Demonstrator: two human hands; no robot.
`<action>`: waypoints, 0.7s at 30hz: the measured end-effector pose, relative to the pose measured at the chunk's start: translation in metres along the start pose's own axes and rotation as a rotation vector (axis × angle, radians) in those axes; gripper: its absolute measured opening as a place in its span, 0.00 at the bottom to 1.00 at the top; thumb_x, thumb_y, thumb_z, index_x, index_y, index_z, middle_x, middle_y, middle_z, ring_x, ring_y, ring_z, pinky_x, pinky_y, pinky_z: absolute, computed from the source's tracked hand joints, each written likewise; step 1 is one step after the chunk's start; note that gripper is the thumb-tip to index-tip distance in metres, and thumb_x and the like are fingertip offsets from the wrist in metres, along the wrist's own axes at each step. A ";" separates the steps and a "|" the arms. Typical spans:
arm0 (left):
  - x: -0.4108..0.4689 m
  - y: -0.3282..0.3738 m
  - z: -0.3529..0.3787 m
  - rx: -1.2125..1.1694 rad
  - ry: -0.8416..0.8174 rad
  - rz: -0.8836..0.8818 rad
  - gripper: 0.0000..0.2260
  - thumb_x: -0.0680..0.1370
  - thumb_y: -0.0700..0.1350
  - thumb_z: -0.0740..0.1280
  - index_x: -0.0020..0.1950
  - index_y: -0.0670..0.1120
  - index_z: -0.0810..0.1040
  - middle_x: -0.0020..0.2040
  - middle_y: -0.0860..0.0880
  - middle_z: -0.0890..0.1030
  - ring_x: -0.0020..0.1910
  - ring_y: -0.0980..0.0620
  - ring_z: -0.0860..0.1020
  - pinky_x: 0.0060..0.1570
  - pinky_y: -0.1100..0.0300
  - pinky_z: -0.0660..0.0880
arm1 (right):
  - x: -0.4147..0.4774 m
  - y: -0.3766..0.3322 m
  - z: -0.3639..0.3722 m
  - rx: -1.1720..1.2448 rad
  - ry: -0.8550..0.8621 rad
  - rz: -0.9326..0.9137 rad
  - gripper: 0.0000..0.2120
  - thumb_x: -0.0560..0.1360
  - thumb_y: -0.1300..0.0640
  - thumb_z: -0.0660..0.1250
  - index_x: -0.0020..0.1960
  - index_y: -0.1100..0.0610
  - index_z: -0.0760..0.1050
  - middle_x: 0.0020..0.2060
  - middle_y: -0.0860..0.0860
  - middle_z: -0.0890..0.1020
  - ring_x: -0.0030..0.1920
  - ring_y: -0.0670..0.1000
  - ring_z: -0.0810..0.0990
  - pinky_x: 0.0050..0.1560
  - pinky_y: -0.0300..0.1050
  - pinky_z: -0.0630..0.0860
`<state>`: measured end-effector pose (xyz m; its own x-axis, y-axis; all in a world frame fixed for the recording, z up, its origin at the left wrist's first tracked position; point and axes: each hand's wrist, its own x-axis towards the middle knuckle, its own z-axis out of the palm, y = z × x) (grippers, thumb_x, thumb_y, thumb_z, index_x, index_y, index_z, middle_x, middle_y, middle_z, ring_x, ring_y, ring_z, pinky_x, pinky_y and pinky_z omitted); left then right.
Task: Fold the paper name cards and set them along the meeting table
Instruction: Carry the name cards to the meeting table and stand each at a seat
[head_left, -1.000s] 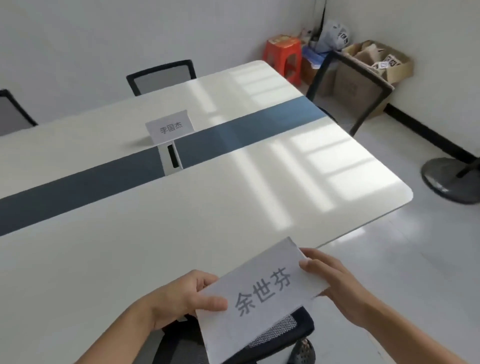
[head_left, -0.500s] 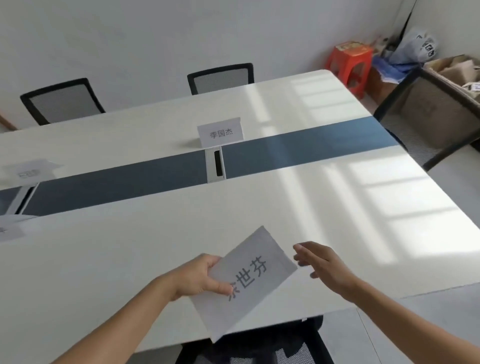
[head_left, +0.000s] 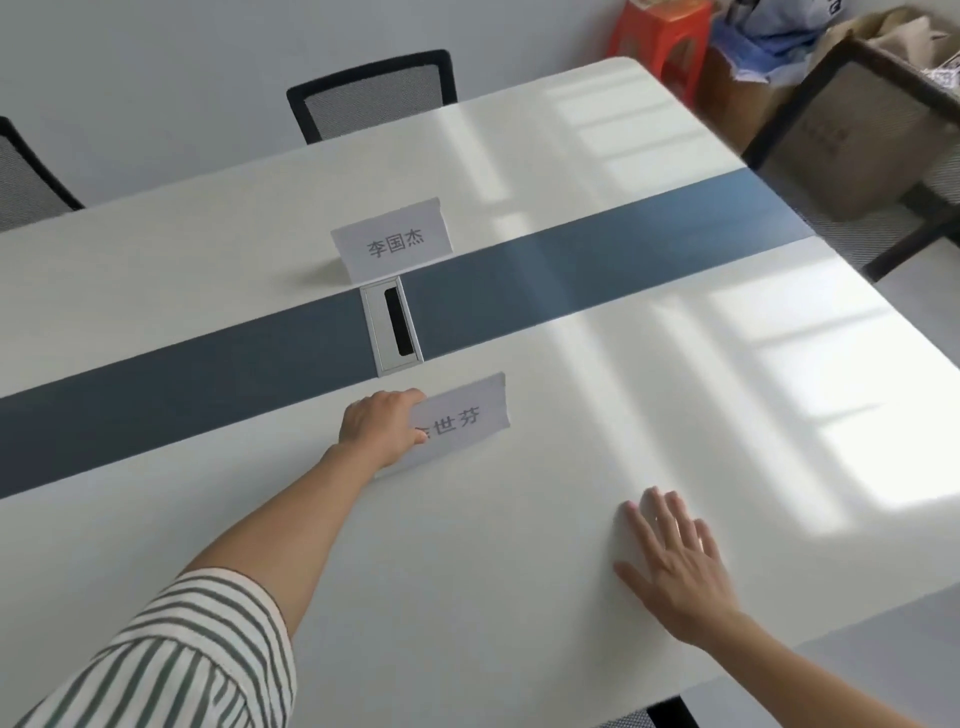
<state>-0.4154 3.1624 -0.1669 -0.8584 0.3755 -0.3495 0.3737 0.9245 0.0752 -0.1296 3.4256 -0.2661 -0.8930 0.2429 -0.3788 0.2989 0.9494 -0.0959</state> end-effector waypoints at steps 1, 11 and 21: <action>0.009 -0.003 0.002 0.006 0.006 0.003 0.23 0.73 0.54 0.70 0.66 0.55 0.72 0.59 0.47 0.81 0.57 0.43 0.77 0.51 0.54 0.72 | 0.001 0.002 0.003 -0.012 -0.003 0.004 0.37 0.75 0.31 0.40 0.77 0.50 0.57 0.76 0.57 0.61 0.76 0.57 0.50 0.71 0.54 0.50; 0.075 -0.009 0.001 -0.040 0.043 0.032 0.20 0.73 0.51 0.71 0.64 0.53 0.74 0.57 0.46 0.82 0.56 0.42 0.78 0.51 0.53 0.71 | 0.005 0.007 0.025 -0.023 0.056 0.021 0.36 0.75 0.32 0.48 0.77 0.51 0.57 0.78 0.54 0.57 0.78 0.58 0.48 0.74 0.59 0.48; 0.092 -0.015 -0.002 -0.029 0.023 0.081 0.21 0.73 0.51 0.70 0.65 0.52 0.72 0.58 0.49 0.80 0.57 0.44 0.77 0.50 0.53 0.70 | 0.006 0.008 0.028 0.005 0.062 0.009 0.37 0.75 0.32 0.47 0.76 0.53 0.61 0.77 0.56 0.60 0.78 0.59 0.53 0.74 0.62 0.53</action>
<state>-0.5002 3.1833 -0.1985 -0.8338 0.4501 -0.3197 0.4322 0.8925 0.1292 -0.1231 3.4287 -0.2944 -0.9093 0.2634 -0.3222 0.3087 0.9461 -0.0977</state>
